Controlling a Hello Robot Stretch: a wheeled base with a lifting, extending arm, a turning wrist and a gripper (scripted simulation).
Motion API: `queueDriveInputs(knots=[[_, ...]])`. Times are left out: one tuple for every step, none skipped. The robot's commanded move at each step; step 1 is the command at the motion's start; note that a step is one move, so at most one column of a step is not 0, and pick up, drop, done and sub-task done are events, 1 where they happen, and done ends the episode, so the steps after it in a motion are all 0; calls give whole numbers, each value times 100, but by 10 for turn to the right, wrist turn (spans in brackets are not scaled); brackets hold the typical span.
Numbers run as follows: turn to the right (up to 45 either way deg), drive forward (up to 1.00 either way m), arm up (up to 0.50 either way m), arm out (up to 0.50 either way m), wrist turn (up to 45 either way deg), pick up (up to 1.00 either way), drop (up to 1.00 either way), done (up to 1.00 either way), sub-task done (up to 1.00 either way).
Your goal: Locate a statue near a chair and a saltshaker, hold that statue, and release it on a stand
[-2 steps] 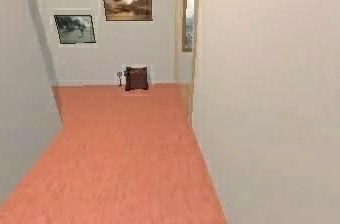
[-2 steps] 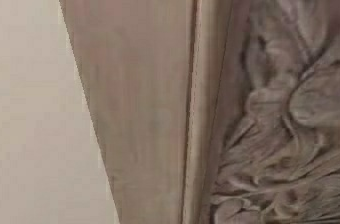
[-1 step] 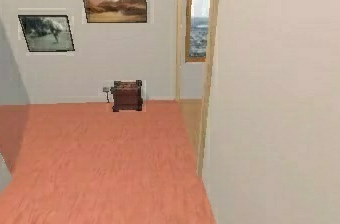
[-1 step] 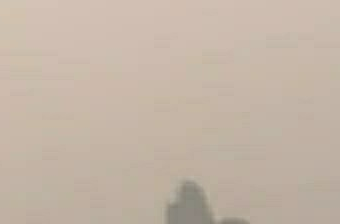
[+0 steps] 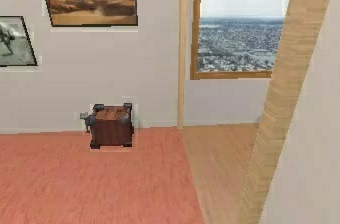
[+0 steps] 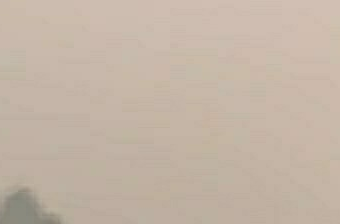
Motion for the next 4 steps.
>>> queueDriveInputs(knots=[[0,65,0,0,0,0,0,0,0],[390,0,0,0,0,0,0,0,0],[0,15,0,0,0,0,0,0,0],[390,0,0,0,0,0,0,0,0]])
